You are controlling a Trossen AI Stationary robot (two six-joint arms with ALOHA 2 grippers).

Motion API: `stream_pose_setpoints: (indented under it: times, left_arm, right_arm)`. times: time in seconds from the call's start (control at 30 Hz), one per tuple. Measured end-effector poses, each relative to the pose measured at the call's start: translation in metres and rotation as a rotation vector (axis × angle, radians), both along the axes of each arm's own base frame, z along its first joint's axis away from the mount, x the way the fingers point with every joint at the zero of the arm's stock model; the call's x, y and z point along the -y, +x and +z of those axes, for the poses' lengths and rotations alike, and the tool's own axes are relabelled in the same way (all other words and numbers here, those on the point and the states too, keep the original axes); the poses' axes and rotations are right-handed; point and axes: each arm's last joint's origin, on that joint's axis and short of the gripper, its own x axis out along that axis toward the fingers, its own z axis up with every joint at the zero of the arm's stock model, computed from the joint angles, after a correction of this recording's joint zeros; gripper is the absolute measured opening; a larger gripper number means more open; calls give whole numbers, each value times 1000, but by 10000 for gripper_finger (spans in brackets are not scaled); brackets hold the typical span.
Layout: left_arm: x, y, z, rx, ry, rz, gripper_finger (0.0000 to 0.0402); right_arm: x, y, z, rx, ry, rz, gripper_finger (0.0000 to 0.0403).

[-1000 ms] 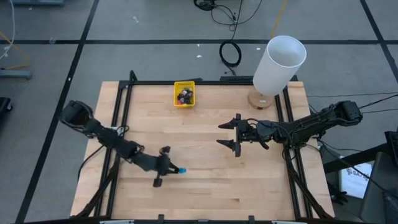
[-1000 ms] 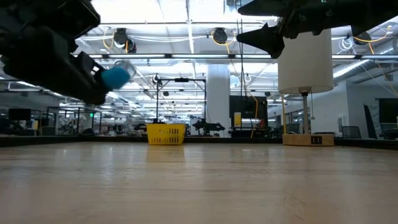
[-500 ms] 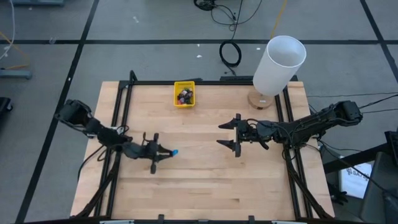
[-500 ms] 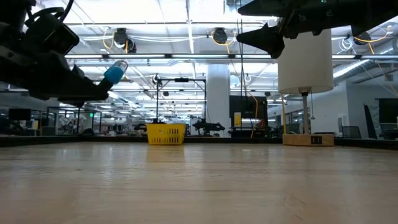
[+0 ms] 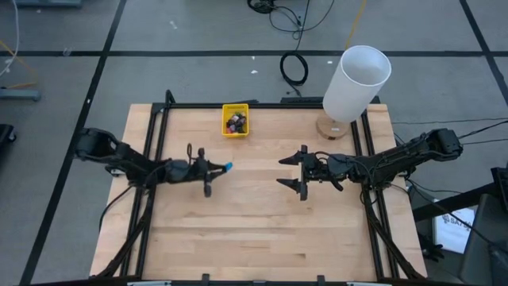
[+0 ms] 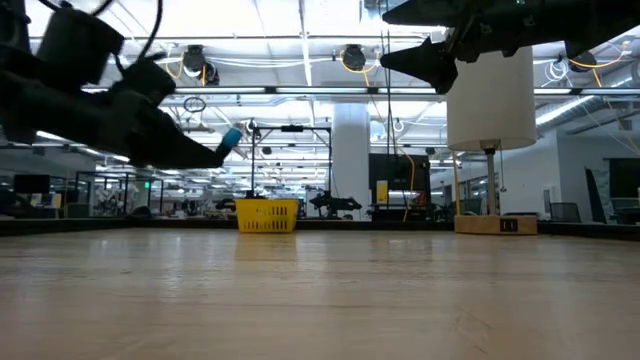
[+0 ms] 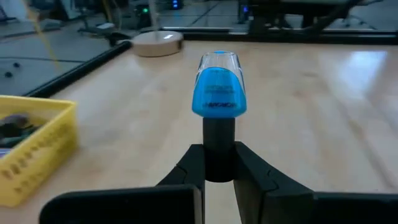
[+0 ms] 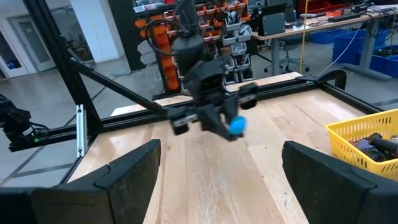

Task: Pick & Place Nail Polish
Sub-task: Put the blue nail polish bottle into the yellow bin

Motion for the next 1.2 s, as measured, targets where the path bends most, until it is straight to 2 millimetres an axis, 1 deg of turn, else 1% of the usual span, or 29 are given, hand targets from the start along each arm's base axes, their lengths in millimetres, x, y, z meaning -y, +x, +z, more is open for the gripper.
stream_pose_setpoints:
  times: [0.2,0.37,0.5,0.6,0.67,0.87,0.9,0.97,1.03,1.13,1.2]
  left_arm:
    - [-32,1,0,3,-24,30,35]
    - [-53,1,7,64,-29,51,35]
    - [-71,1,10,79,-22,119,35]
    - [-91,8,17,78,-53,211,35]
    - [-108,17,23,32,-86,272,35]
    - [-163,47,44,-290,-169,423,35]
    - [-171,50,46,-325,-188,443,35]
    - [-185,58,52,-339,-202,470,35]
    - [-196,63,55,-360,-222,477,35]
    - [-204,68,55,-402,-269,486,36]
    - [-207,69,58,-405,-307,506,55]
  right_arm:
    - [0,0,0,0,0,0,320]
    - [0,0,0,0,-1,0,320]
    - [0,0,0,0,-4,1,320]
    - [0,0,0,0,-8,1,320]
    - [0,0,0,0,-8,1,320]
    - [0,0,0,0,-8,1,320]
    - [0,0,0,0,-8,1,320]
    - [0,0,0,-1,-8,1,320]
    - [0,0,0,0,-6,0,320]
    - [0,0,0,-2,-4,1,320]
    - [0,0,-1,-11,-4,1,320]
